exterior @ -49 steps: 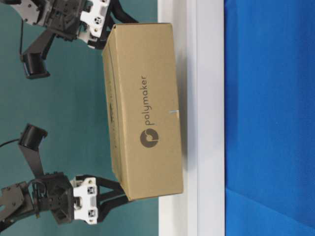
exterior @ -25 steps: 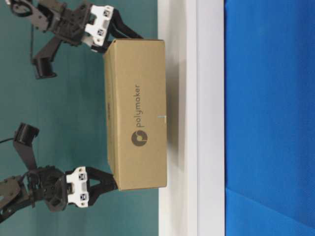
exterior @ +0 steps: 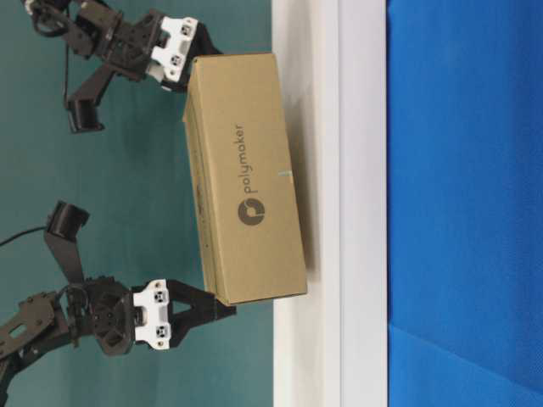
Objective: Place the cardboard box on the stand after clamping it between your arms.
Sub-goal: 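Carry the box back over the white stand with both grippers, then lower the box onto the white stand with both grippers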
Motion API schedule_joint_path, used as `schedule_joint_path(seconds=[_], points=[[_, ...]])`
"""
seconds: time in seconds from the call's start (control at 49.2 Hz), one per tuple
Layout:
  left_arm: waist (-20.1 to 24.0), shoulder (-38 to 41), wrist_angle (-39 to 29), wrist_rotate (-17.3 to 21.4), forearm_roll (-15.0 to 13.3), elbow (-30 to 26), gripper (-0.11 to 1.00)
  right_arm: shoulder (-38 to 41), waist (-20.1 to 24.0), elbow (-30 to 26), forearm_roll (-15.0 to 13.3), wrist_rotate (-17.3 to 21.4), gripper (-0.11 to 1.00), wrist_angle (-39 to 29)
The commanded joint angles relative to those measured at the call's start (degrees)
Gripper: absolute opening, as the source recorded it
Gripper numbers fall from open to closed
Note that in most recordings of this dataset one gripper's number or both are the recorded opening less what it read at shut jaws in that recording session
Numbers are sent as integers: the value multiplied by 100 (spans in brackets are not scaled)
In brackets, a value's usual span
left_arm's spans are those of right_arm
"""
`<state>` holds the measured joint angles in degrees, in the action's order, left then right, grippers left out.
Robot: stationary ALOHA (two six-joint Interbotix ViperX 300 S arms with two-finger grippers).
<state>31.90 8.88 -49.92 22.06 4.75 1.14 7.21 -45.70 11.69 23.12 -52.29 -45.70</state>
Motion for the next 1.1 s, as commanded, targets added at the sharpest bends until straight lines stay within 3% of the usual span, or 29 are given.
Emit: schedule_joint_path(seconds=[0.0, 0.651, 1.078], points=[[-255, -53, 396, -149, -149, -554, 85, -79, 457, -466, 817, 88, 99, 229], [-70, 70, 721, -246, -149, -149, 85, 281, 475, 185, 826, -211, 99, 703], [-18, -237, 932, -334, -149, 756, 85, 237, 185, 343, 686, -220, 99, 712]])
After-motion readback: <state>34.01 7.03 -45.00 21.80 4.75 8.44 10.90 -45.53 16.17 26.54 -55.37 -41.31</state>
